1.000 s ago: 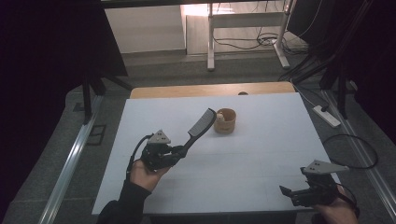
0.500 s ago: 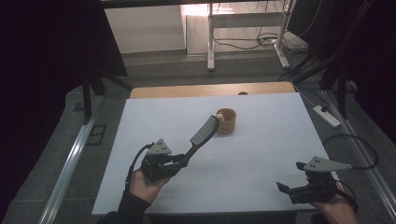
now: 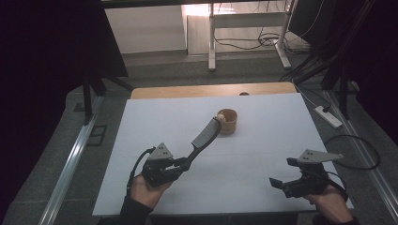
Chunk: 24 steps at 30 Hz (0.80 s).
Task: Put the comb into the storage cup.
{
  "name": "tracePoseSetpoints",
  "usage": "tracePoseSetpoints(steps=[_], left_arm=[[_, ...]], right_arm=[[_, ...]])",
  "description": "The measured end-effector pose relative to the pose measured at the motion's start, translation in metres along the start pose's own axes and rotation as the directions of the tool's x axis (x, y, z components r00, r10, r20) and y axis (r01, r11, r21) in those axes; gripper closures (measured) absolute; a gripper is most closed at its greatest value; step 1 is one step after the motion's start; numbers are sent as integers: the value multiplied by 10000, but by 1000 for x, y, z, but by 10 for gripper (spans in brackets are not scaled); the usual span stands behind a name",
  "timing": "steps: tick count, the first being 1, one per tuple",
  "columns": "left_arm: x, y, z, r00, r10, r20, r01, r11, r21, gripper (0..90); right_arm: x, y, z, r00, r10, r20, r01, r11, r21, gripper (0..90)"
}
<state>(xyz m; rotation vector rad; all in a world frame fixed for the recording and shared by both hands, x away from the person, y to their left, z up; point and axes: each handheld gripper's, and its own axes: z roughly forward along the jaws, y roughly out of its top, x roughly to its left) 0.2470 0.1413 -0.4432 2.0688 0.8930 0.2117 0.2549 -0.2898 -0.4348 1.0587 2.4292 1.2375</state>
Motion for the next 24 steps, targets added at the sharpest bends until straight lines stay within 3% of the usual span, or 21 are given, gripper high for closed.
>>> tracePoseSetpoints(steps=[5, 11, 24], left_arm=[[-1, 1, 4, 9999, 147, 9, -147, 9999, 18, 720], [-2, 2, 8, 9997, 246, 64, -246, 9997, -29, 720], [-7, 3, 18, 9988, 424, 249, -422, 9991, -98, 720]], right_arm=[[6, 10, 7, 9995, -187, -250, 184, 9997, -139, 0], [5, 20, 15, 9984, 59, -564, -77, 9994, -327, 0], [5, 38, 33, 9940, 343, -1039, -344, 9994, 15, 0]])
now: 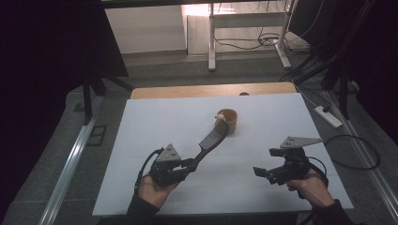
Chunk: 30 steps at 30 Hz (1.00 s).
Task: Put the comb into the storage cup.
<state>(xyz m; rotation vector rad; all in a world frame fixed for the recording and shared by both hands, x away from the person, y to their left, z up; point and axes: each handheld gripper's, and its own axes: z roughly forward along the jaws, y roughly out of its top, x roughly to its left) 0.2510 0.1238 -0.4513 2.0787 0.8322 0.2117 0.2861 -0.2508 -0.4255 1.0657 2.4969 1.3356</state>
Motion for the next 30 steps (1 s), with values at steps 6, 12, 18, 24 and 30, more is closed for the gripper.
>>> tracePoseSetpoints(steps=[6, 12, 18, 24, 30], left_arm=[[-1, 0, 2, 10000, 41, 24, -41, 9999, -94, 720], [-3, -1, 4, 10000, 90, 5, -90, 9997, -247, 720], [-4, -3, 6, 10000, 92, -37, -93, 9992, -396, 720], [-8, -5, 10, 9997, 230, -102, -235, 9986, -479, 720], [-10, -6, 14, 9994, 319, -93, -323, 9983, -482, 720]], right_arm=[[0, 11, 7, 9997, 110, -238, -113, 9999, -99, 0], [1, 22, 13, 9987, 226, -454, -228, 9997, -19, 0], [3, 32, 21, 9987, 309, -417, -299, 9993, 226, 0], [4, 39, 28, 9968, 453, -657, -434, 9986, 308, 0], [4, 47, 35, 9927, 735, -953, -705, 9969, 343, 0]])
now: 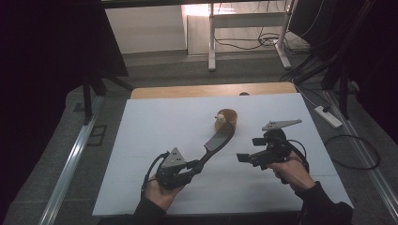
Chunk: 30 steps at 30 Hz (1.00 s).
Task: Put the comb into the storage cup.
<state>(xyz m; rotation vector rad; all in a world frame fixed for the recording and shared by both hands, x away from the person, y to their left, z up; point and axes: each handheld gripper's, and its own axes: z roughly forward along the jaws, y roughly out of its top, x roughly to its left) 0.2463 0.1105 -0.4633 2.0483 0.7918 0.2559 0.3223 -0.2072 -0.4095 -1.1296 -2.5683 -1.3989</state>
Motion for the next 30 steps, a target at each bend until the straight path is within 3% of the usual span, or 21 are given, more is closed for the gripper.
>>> tracePoseSetpoints(steps=[9, 17, 30], left_arm=[[-2, 0, 2, 10000, 58, 34, -57, 10000, -72, 720], [-4, 0, 4, 9999, 132, 30, -132, 9999, -5, 720], [-5, 0, 4, 9997, 224, -18, -224, 9997, -36, 720]], right_arm=[[0, 12, 11, 9991, 311, -299, -310, 9995, 20, 0], [3, 21, 24, 9986, 155, -503, -139, 9994, 321, 0], [4, 32, 39, 9949, 536, -850, -493, 9974, 520, 4]])
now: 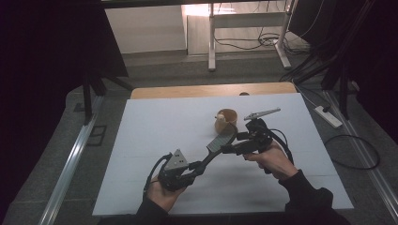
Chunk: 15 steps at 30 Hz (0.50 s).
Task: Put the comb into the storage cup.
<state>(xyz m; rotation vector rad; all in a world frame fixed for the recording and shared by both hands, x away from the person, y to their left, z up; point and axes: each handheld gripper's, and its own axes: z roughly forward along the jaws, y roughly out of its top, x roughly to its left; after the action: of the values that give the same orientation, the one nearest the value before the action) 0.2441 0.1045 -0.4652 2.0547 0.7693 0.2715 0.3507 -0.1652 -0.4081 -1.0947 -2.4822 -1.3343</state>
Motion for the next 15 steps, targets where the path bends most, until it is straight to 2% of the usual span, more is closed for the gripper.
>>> tracePoseSetpoints(steps=[3, 5, 8, 15], left_arm=[[0, 0, 0, 10000, 27, -15, -27, 10000, 6, 720], [0, 0, 0, 10000, 33, -18, -33, 10000, 18, 720], [0, 0, 0, 10000, 34, -31, -34, 10000, 22, 720], [-2, 0, 1, 9999, 119, -53, -118, 9999, 59, 720]], right_arm=[[-1, 0, 0, 9999, 120, 7, -120, 9999, -37, 77], [-2, 0, 0, 9997, 226, -85, -227, 9997, -100, 173], [-4, 1, -2, 9986, 352, -395, -360, 9992, -193, 295], [-9, 1, -2, 9927, 825, -880, -851, 9960, -265, 496]])
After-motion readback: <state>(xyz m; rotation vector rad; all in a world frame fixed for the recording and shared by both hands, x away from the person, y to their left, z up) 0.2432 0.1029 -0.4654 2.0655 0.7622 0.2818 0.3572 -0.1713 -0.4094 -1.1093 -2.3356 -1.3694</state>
